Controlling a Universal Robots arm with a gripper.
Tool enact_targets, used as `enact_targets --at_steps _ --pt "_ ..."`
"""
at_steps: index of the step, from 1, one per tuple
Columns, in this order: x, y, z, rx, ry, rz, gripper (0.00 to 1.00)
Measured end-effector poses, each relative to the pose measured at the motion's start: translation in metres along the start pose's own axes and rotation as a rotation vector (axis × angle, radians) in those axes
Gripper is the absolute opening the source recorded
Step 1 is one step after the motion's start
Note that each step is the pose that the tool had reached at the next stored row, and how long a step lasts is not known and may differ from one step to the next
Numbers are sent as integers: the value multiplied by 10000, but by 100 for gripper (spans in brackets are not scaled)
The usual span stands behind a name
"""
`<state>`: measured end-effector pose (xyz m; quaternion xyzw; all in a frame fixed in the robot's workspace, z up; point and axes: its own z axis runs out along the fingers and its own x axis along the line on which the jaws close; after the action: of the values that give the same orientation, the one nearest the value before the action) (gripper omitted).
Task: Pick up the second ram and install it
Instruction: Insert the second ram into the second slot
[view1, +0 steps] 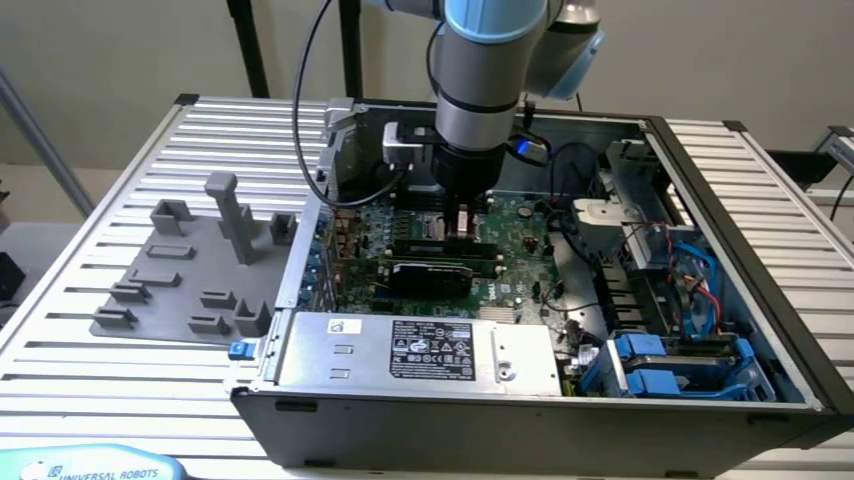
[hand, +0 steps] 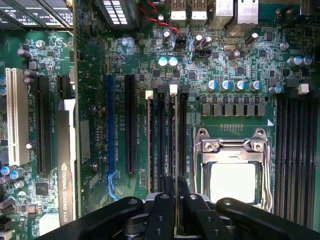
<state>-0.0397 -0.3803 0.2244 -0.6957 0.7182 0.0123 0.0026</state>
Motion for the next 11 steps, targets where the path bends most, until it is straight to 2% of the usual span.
enact_targets --at_steps 11 --pt "1 0 35 0 8 -5 14"
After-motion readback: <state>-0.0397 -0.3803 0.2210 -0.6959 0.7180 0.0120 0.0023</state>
